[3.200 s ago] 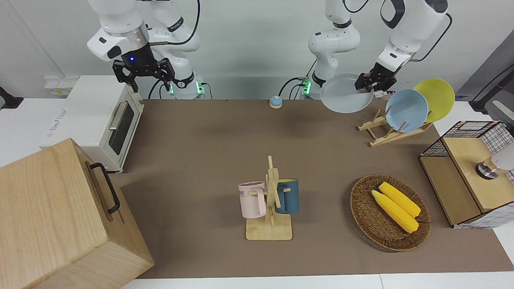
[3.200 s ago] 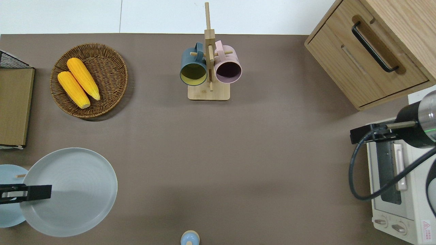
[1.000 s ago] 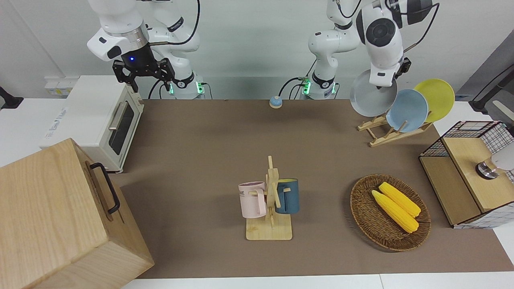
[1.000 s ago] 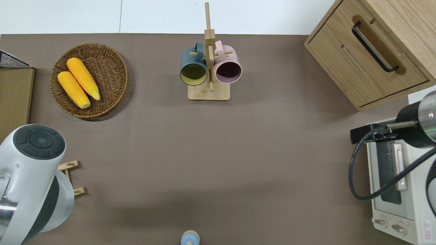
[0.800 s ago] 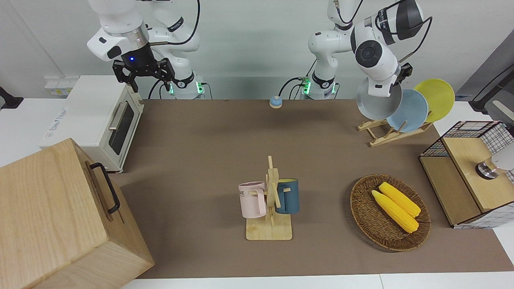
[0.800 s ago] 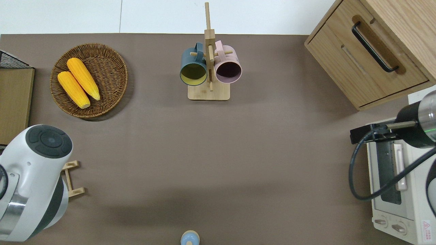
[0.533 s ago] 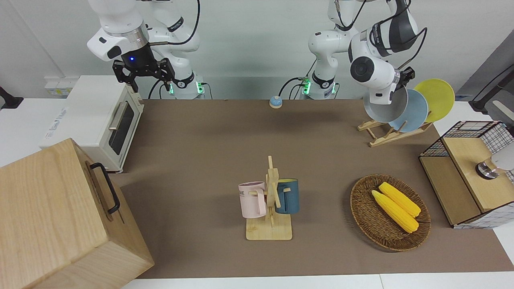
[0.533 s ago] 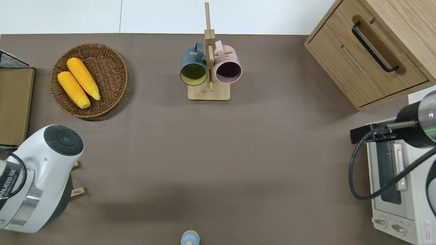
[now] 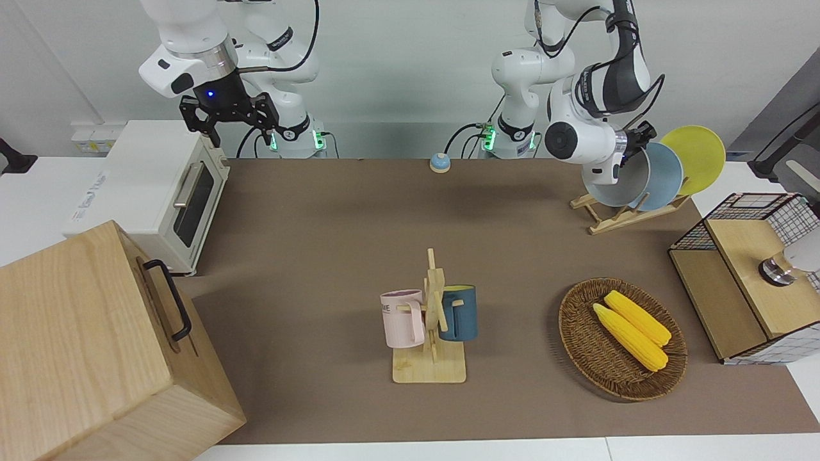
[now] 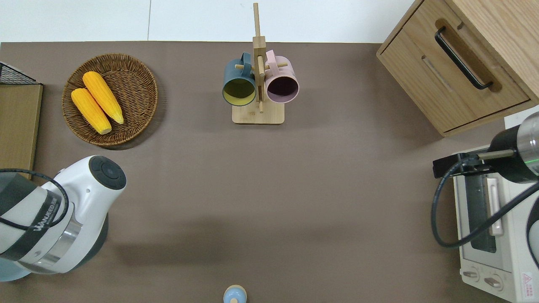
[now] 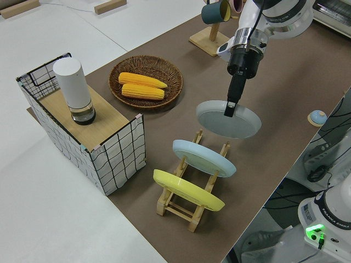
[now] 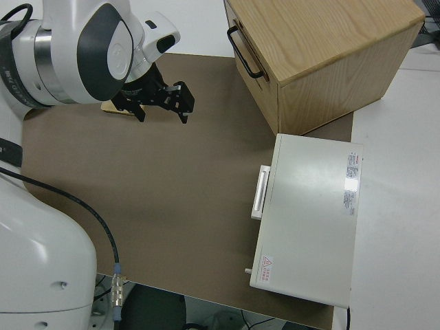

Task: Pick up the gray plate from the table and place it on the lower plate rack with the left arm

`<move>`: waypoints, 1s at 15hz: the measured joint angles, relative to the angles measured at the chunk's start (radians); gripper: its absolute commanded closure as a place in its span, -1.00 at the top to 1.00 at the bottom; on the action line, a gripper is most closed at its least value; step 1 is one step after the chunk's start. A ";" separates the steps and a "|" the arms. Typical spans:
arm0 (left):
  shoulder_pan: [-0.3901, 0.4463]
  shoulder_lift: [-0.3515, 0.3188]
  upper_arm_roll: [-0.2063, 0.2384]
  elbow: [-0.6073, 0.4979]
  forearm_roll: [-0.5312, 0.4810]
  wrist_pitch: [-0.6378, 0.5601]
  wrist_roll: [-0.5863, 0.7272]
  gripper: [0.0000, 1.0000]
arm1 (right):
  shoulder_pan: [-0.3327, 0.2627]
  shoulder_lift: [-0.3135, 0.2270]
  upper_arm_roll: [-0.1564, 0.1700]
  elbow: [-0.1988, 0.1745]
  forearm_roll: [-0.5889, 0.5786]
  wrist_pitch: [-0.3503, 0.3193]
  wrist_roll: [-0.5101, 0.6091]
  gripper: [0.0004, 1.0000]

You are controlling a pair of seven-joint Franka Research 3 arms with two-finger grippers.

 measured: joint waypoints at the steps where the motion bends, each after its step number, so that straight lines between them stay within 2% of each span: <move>1: -0.007 0.010 -0.001 -0.006 0.005 0.000 -0.023 -1.00 | 0.000 0.000 0.000 0.000 0.000 0.000 0.000 0.97; 4: -0.023 0.048 -0.001 -0.016 0.032 -0.001 -0.080 -1.00 | 0.000 0.000 0.000 0.000 0.000 0.000 0.000 0.97; 15: -0.024 0.103 0.000 -0.046 0.093 -0.014 -0.168 -1.00 | 0.000 0.000 0.000 0.000 0.000 0.000 0.000 0.97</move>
